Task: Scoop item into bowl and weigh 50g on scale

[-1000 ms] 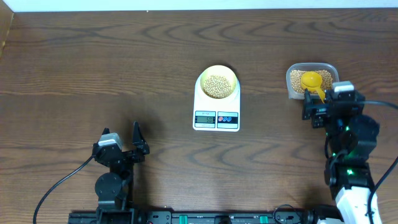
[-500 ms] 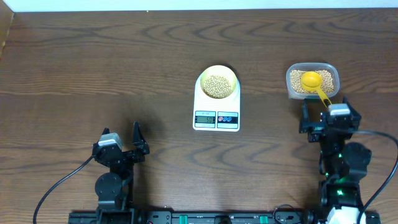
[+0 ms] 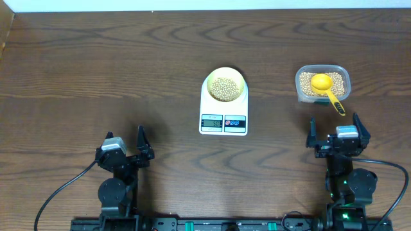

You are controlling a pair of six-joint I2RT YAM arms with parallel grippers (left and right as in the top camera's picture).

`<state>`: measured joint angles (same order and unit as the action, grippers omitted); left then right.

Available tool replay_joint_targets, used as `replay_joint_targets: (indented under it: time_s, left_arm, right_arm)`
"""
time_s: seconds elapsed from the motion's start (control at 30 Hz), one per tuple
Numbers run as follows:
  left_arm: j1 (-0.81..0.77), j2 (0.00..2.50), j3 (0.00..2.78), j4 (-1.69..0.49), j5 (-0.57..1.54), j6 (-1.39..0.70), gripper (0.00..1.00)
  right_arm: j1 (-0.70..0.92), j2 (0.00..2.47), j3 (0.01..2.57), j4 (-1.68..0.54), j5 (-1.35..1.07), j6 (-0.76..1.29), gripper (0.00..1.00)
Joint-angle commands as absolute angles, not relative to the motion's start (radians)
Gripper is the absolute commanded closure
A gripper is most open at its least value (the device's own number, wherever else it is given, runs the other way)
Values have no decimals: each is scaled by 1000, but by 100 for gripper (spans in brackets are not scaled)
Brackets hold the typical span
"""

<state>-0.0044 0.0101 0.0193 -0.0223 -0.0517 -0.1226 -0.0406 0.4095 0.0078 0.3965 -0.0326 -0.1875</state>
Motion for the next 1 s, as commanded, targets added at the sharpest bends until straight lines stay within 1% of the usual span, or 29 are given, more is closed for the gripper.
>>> replay_joint_targets:
  time_s: [0.0,0.83,0.97]
  left_arm:
    - [0,4,4,-67,-72,-106,14]
    - [0,4,4,-67,-72,-106,14]
    - [0,4,4,-67,-72,-106,14]
  right_arm:
    - [-31,374,6,357,-2,-173,1]
    - [-32,67,6,-64,2,-173,1]
    - [-32,38,6,-75,13,-176,1]
